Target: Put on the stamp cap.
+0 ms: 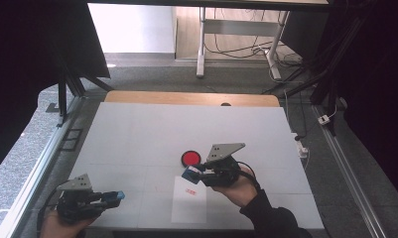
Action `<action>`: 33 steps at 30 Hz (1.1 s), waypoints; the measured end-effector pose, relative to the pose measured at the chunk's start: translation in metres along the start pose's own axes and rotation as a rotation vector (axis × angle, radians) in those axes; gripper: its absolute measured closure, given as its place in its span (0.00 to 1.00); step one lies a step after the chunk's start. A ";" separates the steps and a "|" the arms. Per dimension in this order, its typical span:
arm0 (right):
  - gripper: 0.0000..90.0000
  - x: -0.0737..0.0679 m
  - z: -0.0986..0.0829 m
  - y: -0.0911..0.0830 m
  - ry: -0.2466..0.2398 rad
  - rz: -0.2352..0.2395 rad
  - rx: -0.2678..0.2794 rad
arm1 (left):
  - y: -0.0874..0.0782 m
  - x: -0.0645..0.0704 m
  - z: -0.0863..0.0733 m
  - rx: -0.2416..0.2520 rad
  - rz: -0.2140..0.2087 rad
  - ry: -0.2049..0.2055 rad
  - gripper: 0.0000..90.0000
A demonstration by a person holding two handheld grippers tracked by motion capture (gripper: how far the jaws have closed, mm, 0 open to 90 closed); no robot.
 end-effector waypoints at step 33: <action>0.79 -0.007 0.009 -0.004 0.006 0.053 0.031 | 0.061 0.031 0.043 -0.051 -0.240 0.215 0.76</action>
Point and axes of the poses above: each handheld gripper's, and its own axes: y roughly forward along the jaws, z roughly out of its top, x roughly to its right, the point moved 6 cm from there along y, roughly forward along the jaws, and after that the axes turned 11 degrees about x, right-handed, at the moved point
